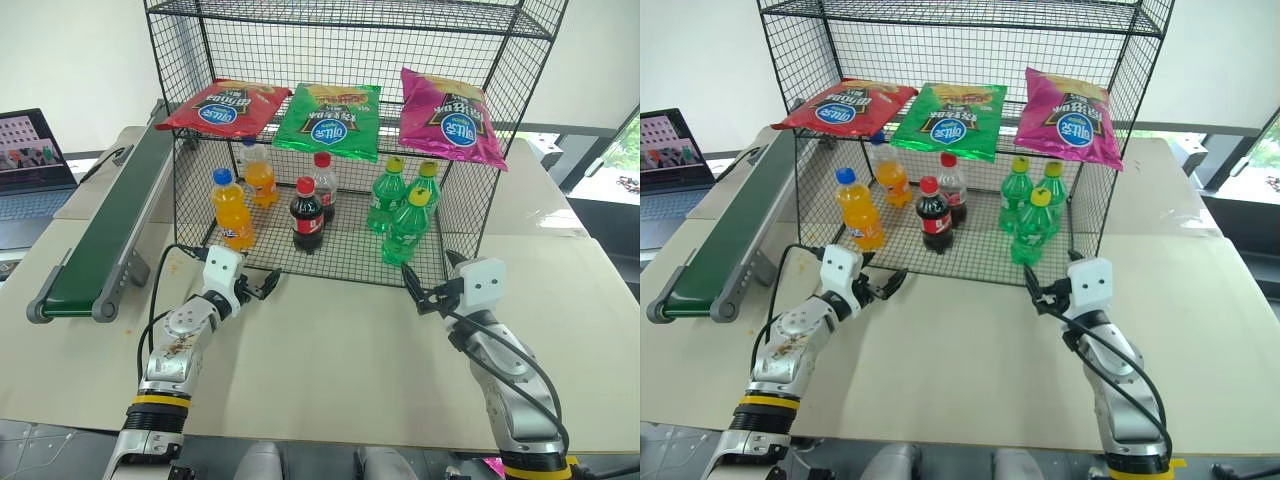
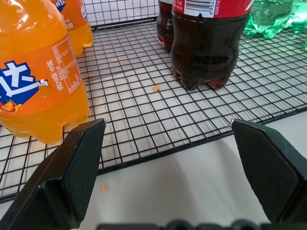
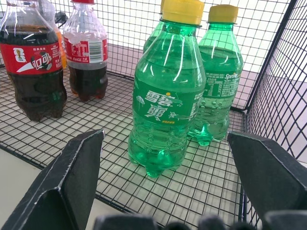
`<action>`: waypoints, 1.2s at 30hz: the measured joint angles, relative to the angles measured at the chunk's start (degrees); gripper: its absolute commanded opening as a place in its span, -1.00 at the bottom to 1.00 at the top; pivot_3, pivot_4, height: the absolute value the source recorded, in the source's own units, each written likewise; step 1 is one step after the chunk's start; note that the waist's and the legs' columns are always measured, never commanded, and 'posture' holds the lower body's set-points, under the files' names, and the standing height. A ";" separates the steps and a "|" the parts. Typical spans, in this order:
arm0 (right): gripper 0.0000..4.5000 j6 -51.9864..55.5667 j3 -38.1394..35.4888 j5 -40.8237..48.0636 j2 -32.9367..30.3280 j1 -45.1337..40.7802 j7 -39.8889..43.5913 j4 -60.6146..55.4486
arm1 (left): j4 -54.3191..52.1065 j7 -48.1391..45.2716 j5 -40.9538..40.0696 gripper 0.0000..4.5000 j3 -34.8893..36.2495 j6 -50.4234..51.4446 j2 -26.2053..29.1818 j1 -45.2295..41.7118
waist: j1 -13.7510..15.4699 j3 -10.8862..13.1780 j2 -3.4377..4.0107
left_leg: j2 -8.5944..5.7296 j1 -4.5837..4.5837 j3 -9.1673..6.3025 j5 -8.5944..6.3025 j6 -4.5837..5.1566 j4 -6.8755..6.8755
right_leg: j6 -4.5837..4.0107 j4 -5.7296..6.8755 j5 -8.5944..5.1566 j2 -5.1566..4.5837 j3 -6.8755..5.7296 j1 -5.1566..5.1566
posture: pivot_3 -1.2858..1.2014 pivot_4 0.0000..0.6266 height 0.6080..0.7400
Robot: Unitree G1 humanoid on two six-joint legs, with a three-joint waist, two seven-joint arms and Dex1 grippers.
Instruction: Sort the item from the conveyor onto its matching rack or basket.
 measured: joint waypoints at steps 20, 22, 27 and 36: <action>1.00 0.00 -0.85 0.12 -0.81 0.10 1.34 -0.25 | -0.04 0.33 2.59 0.98 0.08 -1.07 0.28 0.39 | 0.01 -0.01 0.01 | 0.00 0.01 0.00 0.00 0.01 0.03 | 0.00 0.06 0.00 0.00 0.00 0.00 | 0.03 -0.52 1.00; 1.00 0.00 -0.85 0.11 -0.81 0.10 1.33 -0.43 | 0.04 0.33 2.61 0.98 0.15 -1.20 0.28 0.34 | 0.02 -0.01 0.01 | 0.00 0.01 0.00 0.00 0.01 0.03 | 0.00 0.06 0.00 0.00 0.00 0.00 | 0.03 -0.52 1.00; 1.00 0.00 -0.85 0.10 -0.79 0.10 1.26 -0.65 | 0.27 0.35 2.73 0.98 0.17 -1.23 0.28 0.27 | 0.01 -0.01 0.01 | 0.00 0.01 0.00 0.01 0.01 0.03 | 0.00 0.08 0.00 0.00 0.00 0.00 | 0.03 -0.52 1.00; 1.00 0.00 -0.85 0.10 -0.79 0.44 1.29 -0.88 | 0.24 -0.29 2.90 0.98 0.20 -1.40 0.38 0.27 | 0.01 -0.01 0.02 | 0.00 0.02 0.00 0.01 0.01 0.05 | 0.00 0.11 0.00 0.00 0.00 0.00 | 0.03 -0.52 1.00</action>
